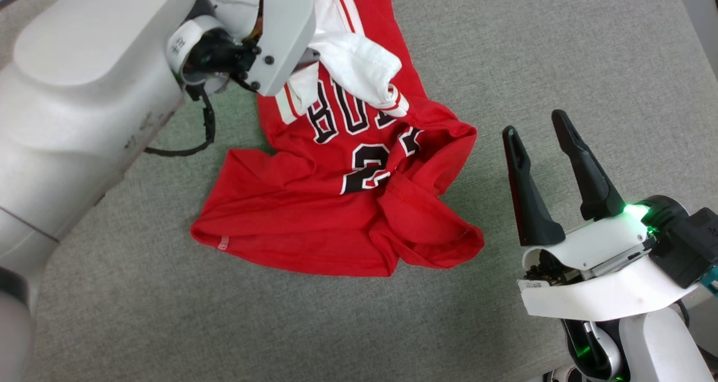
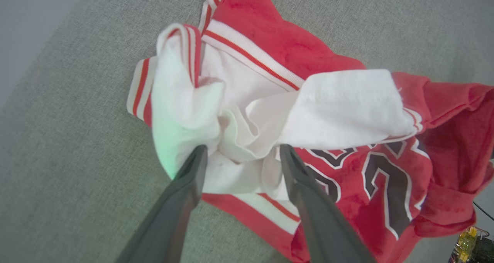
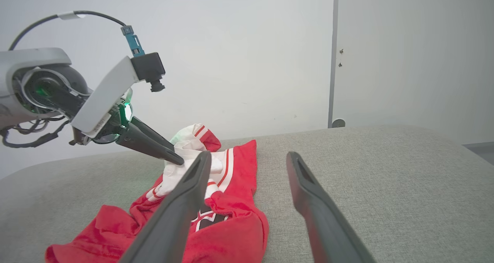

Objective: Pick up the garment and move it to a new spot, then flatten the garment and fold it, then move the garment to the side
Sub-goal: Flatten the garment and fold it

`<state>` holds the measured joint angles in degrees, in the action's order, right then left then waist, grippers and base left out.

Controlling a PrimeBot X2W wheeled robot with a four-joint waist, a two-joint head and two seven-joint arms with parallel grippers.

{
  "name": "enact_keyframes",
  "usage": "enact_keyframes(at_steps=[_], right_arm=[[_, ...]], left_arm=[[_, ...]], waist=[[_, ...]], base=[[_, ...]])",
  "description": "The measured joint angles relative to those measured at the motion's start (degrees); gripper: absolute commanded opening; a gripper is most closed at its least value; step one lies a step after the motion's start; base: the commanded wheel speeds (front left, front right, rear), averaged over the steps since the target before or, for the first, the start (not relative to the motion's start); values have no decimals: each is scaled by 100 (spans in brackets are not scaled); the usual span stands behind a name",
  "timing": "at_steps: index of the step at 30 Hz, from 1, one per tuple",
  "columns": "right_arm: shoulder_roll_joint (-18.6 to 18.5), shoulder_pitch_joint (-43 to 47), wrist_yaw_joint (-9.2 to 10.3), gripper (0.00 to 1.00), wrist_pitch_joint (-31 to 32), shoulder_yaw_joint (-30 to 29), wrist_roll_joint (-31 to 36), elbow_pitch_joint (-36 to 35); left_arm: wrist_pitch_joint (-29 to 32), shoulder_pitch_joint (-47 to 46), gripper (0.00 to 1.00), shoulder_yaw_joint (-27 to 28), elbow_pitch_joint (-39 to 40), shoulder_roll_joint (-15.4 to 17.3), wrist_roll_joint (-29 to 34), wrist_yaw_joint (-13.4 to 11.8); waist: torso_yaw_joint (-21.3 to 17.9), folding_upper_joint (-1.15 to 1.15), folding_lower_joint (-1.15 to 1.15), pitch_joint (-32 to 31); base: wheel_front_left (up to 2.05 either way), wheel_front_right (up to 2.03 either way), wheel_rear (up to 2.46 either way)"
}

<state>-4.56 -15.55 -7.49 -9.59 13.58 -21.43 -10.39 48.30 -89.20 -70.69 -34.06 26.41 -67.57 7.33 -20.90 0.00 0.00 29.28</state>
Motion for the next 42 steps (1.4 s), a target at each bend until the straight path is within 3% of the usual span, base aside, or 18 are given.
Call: enact_keyframes(at_steps=[2, 5, 6, 16, 24, 28, 33, 42], right_arm=[[1, -3, 0, 100, 1, 13, 0, 5], [2, -14, 0, 100, 2, 22, 0, 16], [2, -18, 0, 100, 2, 27, 0, 18], [-13, -16, 0, 100, 79, -7, 18, -1], [-100, -12, 0, 100, 275, -63, 35, -120], [-129, -16, 0, 100, 372, -64, 33, -182], [-116, -29, 0, 100, 403, -11, -31, -222], [54, -15, 0, 100, -62, 210, -359, -34]], left_arm=[[-22, 0, 49, -23, -18, -1, -29, 1], [3, -2, 19, -81, 18, 15, -49, 1], [0, -5, 0, -96, 45, 24, -51, 1], [-200, -85, 0, 36, 114, 144, -504, 5], [-447, -38, 0, 209, 241, 759, -771, 5], [-814, 48, 0, 439, 278, 834, -1016, 5], [-844, 36, 0, 403, 361, 512, -1071, 5], [-993, -337, 0, 285, -112, -515, -959, 5]], waist=[[2, 0, 0, -4], [11, 0, 0, -16], [17, 0, 0, -17], [232, 0, 0, -112], [568, 0, 0, -285], [690, 0, 0, -369], [660, 0, 0, -402], [150, 0, 0, -232]], base=[[0, 0, 0], [0, 0, 0], [0, 0, 0], [0, 0, 0], [0, 0, 0], [0, 0, 0], [0, 0, 0], [0, 0, 0]])
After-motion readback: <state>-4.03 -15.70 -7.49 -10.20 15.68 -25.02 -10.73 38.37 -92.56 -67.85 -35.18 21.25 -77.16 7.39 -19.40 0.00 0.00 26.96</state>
